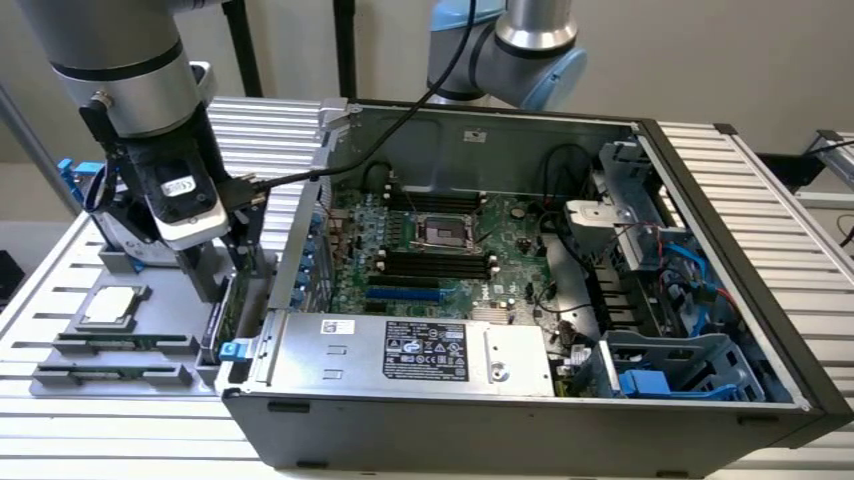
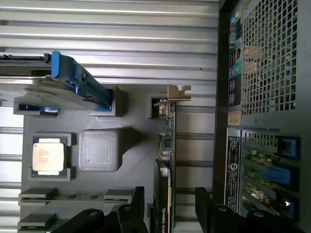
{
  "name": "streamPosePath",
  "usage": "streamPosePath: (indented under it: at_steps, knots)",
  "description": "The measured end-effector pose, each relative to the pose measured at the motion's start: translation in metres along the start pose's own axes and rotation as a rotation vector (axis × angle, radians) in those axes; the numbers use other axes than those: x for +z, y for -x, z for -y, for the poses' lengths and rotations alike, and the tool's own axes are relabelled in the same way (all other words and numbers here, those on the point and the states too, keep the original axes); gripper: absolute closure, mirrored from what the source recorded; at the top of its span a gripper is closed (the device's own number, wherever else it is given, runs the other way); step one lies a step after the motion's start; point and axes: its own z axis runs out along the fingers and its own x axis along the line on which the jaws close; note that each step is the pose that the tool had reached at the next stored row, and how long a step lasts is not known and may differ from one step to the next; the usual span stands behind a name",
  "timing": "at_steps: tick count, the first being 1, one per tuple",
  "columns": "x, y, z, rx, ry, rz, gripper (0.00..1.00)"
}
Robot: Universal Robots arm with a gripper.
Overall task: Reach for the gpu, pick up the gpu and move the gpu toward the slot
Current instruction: 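Pick up the gpu and move the gpu toward the slot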
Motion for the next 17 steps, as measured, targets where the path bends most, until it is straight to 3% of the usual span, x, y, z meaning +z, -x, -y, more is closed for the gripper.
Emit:
streamPosePath:
  at_steps: [17]
  knots:
    - [0.0299,0.000,0.0031,0.000,0.0002,-0.0124,0.46]
